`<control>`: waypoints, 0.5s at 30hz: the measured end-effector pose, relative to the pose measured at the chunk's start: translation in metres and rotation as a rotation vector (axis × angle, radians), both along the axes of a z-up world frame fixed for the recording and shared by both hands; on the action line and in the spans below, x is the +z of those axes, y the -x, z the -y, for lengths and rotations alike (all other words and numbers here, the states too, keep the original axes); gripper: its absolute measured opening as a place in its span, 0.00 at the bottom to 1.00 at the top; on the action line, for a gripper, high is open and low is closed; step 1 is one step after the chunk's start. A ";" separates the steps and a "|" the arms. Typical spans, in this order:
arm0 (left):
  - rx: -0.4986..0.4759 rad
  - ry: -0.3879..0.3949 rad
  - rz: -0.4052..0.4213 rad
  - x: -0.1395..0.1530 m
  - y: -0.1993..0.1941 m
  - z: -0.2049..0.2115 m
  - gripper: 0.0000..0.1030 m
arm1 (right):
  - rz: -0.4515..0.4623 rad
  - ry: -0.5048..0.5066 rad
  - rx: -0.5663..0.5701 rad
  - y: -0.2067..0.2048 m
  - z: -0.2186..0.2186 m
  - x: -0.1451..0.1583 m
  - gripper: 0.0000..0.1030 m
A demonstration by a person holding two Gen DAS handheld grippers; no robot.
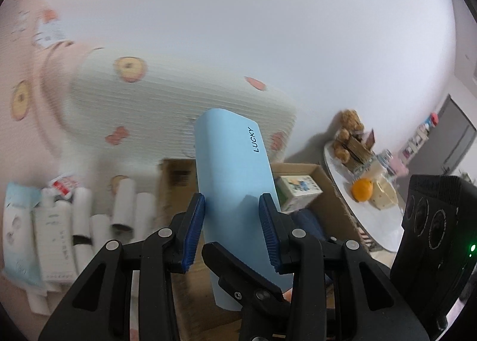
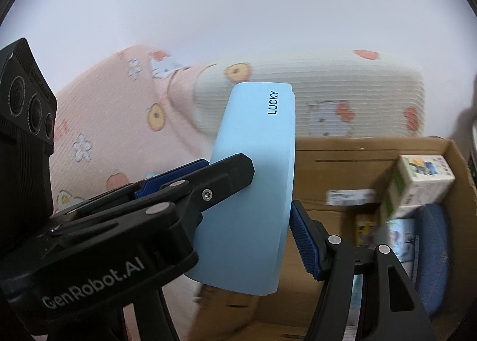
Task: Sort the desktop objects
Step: 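Carry the LUCKY case over the cardboard box with both grippers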
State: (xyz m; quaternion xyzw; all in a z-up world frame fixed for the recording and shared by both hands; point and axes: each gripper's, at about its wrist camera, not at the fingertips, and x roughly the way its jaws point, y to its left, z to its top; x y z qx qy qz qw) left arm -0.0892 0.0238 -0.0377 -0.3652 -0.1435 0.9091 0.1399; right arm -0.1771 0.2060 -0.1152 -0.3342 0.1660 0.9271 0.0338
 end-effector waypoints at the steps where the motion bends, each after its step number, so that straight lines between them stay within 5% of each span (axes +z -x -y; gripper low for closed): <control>1: -0.017 0.011 0.003 0.002 0.005 -0.009 0.40 | -0.005 0.015 -0.027 -0.003 -0.010 0.000 0.61; 15: -0.177 0.050 0.056 -0.026 0.023 -0.090 0.40 | 0.069 0.041 -0.170 -0.030 -0.080 -0.014 0.61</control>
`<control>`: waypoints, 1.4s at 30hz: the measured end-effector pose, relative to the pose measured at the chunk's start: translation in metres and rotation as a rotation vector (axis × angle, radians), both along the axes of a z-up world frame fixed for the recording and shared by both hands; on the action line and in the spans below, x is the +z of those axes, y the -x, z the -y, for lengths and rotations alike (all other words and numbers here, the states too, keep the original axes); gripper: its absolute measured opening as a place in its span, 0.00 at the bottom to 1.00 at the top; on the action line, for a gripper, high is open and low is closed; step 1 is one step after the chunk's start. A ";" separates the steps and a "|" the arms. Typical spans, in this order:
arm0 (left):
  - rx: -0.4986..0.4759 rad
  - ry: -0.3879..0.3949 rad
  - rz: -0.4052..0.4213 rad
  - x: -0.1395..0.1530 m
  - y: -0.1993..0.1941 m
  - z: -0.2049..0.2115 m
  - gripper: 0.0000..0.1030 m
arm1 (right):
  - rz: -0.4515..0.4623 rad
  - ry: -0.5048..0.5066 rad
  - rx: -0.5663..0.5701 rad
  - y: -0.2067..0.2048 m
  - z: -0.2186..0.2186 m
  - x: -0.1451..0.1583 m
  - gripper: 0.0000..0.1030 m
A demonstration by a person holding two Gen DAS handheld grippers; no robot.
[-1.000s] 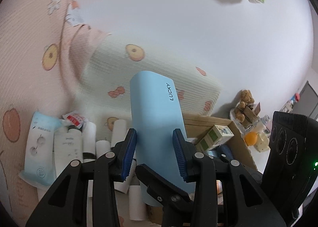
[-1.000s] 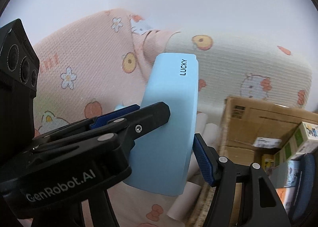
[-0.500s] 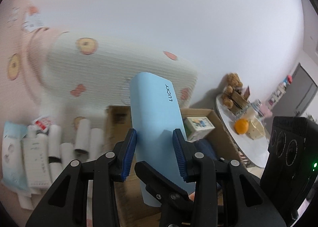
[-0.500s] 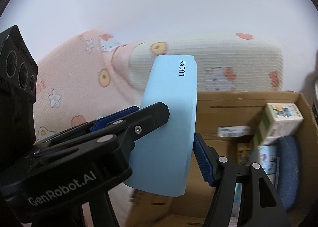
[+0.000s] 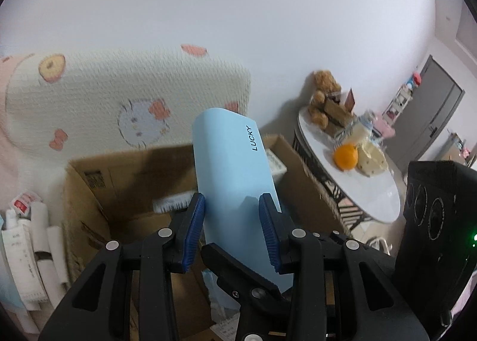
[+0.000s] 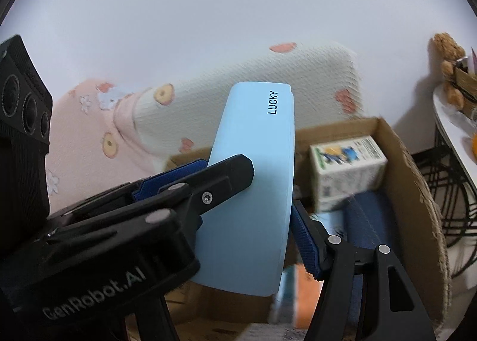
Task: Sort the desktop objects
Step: 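Carry the LUCKY case over the cardboard box with both grippers, then lower the LUCKY case into the box beside the denim pouch and open both grippers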
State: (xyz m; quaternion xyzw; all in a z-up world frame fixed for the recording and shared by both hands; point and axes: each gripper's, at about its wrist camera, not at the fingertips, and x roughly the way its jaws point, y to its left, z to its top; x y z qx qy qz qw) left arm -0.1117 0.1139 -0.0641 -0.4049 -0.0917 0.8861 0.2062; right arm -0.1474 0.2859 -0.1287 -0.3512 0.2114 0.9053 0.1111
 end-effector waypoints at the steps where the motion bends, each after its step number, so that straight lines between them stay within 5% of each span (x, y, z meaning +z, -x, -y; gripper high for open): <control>1: -0.002 0.001 0.013 -0.004 -0.001 -0.002 0.40 | 0.013 0.008 -0.004 -0.002 -0.002 -0.004 0.61; 19: -0.094 0.024 0.150 -0.044 -0.011 -0.038 0.40 | 0.186 0.032 -0.066 -0.034 -0.018 -0.043 0.60; 24: -0.110 0.035 0.277 -0.060 -0.001 -0.043 0.40 | 0.268 0.097 -0.050 -0.033 -0.027 -0.055 0.60; 31: -0.074 -0.049 0.488 -0.087 0.021 -0.034 0.39 | 0.360 0.096 -0.005 -0.026 -0.033 -0.067 0.58; 35: -0.070 -0.070 0.524 -0.092 0.025 -0.032 0.39 | 0.412 0.059 0.032 -0.021 -0.029 -0.069 0.59; 42: -0.013 -0.060 0.582 -0.101 0.031 -0.031 0.39 | 0.445 0.148 0.069 -0.024 -0.043 -0.062 0.59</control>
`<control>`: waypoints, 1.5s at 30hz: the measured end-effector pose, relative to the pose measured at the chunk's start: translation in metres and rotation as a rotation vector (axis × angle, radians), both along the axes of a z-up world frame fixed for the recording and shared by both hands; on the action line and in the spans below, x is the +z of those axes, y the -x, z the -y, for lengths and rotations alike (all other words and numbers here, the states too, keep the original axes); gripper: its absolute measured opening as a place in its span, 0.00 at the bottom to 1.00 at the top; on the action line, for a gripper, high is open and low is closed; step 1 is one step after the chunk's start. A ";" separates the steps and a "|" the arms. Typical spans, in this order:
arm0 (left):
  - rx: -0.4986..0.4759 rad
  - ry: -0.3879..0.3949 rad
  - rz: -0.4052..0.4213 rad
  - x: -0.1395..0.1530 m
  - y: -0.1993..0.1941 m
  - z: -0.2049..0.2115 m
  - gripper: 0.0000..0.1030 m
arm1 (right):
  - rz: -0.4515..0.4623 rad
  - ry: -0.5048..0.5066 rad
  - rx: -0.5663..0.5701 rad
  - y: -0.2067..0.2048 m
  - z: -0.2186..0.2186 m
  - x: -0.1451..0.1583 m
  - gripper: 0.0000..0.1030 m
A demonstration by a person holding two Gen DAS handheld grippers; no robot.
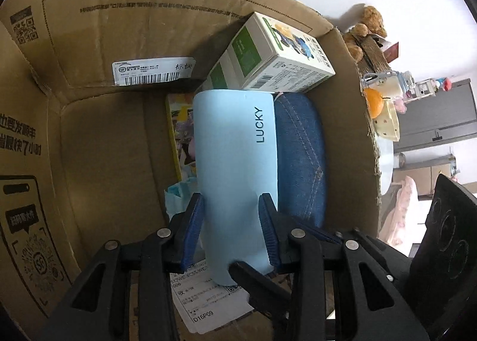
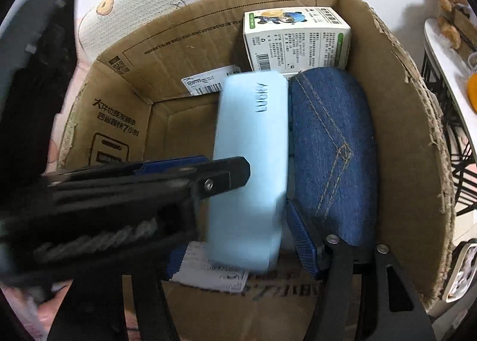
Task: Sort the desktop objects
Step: 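Lower the LUCKY case into the box beside the denim pouch and open both grippers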
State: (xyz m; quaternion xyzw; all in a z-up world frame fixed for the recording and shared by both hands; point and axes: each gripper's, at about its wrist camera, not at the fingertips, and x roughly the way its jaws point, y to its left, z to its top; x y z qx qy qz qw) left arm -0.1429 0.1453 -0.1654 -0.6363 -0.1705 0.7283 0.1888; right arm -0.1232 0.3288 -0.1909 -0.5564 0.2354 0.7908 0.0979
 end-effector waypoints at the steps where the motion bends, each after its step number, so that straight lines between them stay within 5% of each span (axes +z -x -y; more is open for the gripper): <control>1: -0.009 0.001 -0.003 0.001 0.000 -0.001 0.39 | 0.003 0.016 0.005 -0.002 -0.001 0.001 0.59; 6: -0.021 0.003 -0.006 0.004 0.002 -0.006 0.38 | 0.007 0.055 0.010 -0.011 -0.009 0.004 0.57; 9: -0.009 -0.020 0.031 0.001 0.003 -0.006 0.37 | -0.011 -0.037 0.028 -0.014 -0.007 0.012 0.22; 10: 0.004 -0.021 0.030 0.000 0.002 -0.003 0.36 | -0.006 -0.063 0.039 -0.012 -0.006 0.013 0.20; 36: 0.099 -0.052 0.002 -0.001 -0.008 0.003 0.26 | 0.006 -0.193 0.075 -0.003 0.000 0.017 0.21; 40: 0.124 -0.064 -0.059 0.012 -0.019 0.016 0.42 | -0.013 -0.209 0.084 -0.004 0.008 0.024 0.21; 45: 0.165 -0.088 -0.188 0.036 -0.043 0.045 0.50 | -0.071 -0.278 0.071 -0.012 0.021 0.042 0.21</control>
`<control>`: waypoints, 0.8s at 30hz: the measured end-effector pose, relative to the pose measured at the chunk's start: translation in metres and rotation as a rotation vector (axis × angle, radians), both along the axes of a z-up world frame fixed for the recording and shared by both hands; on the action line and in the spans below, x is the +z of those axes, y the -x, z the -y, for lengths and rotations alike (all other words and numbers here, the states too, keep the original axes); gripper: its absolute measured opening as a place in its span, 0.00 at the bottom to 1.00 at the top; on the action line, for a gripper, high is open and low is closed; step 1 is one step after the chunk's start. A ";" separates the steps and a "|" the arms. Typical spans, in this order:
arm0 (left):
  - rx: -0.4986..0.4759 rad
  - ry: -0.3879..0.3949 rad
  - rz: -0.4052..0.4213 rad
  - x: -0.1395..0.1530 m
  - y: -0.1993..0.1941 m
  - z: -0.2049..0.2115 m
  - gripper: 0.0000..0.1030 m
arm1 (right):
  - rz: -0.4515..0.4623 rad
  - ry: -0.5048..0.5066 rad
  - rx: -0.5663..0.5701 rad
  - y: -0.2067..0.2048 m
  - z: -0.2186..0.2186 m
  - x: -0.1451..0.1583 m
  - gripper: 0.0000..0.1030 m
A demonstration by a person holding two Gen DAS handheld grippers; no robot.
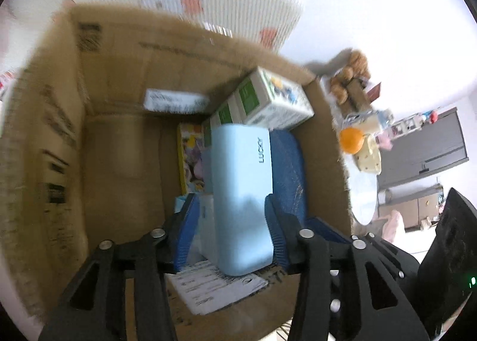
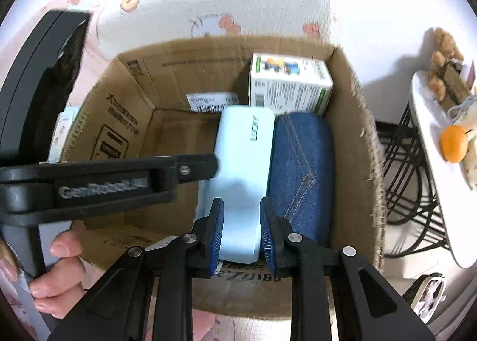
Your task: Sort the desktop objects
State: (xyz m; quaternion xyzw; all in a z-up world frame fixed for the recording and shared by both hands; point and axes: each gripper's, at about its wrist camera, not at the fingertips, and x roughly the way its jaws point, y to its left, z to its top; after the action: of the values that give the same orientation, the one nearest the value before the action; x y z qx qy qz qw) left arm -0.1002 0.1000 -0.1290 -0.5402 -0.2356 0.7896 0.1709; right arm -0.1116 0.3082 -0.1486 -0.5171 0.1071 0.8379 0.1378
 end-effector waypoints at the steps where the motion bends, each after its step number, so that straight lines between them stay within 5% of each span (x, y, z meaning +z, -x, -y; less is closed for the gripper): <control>1: 0.003 0.000 -0.027 0.005 -0.005 0.007 0.51 | -0.008 -0.016 -0.003 0.000 0.003 0.002 0.21; 14: 0.010 0.327 -0.456 0.079 -0.067 0.043 0.54 | -0.097 -0.068 0.021 0.000 0.048 0.040 0.21; 24: 0.128 0.350 -0.550 0.094 -0.099 0.082 0.62 | -0.132 -0.005 0.038 -0.005 0.064 0.050 0.21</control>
State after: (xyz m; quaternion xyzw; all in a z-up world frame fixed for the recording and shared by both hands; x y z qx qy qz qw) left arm -0.0010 0.0181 -0.0345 -0.3121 -0.0752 0.9435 0.0827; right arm -0.1069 0.2438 -0.0981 -0.4625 0.1040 0.8729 0.1156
